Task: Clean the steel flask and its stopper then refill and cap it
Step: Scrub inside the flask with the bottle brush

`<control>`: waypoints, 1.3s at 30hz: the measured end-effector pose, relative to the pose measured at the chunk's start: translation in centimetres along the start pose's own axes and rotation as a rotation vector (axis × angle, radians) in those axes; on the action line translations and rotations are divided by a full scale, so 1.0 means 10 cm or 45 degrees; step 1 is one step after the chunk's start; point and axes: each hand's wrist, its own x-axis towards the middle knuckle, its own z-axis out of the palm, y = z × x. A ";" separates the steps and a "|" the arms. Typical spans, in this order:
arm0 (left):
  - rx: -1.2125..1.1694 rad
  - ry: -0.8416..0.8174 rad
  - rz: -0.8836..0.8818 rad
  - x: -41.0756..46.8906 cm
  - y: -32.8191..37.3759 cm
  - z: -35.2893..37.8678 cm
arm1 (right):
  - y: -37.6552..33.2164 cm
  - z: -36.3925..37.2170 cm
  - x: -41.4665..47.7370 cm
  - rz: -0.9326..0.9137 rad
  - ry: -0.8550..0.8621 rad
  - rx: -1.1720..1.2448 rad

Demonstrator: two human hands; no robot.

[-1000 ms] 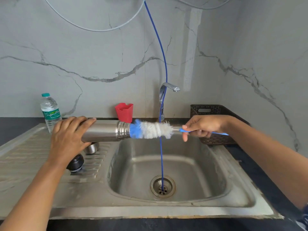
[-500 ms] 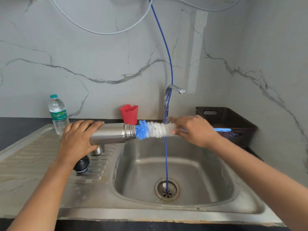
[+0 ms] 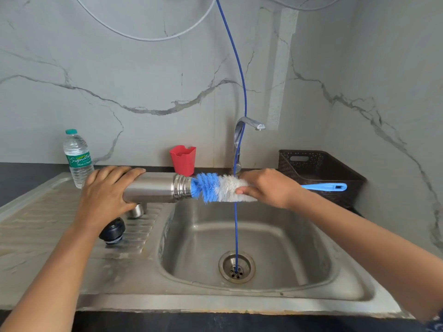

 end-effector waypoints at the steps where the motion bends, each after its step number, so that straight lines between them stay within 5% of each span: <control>1: 0.002 0.009 0.013 0.01 0.01 0.00 | 0.01 -0.04 -0.01 0.005 -0.041 0.033; 6: 0.011 0.021 0.024 0.00 -0.01 0.00 | 0.18 -0.08 -0.06 0.230 -0.299 0.394; 10: -0.003 0.108 -0.308 -0.09 -0.34 -0.10 | 0.47 -0.36 -0.30 0.468 -0.349 0.735; 13: 0.016 0.139 -0.337 -0.06 -0.31 -0.11 | 0.49 -0.45 -0.27 0.527 -0.278 0.644; 19: -0.050 0.084 -0.330 -0.04 -0.23 -0.06 | 0.39 -0.48 -0.19 0.521 -0.628 0.201; 25: -0.256 0.013 -0.403 0.03 -0.06 -0.08 | 0.24 -0.40 -0.03 0.300 -0.373 -0.130; 31: -0.638 0.019 -0.612 0.08 0.12 -0.21 | 0.15 -0.37 0.08 -0.010 -0.086 -0.808; 39: -0.914 0.069 -0.799 0.16 0.19 -0.36 | 0.07 -0.43 0.21 0.207 0.192 -0.890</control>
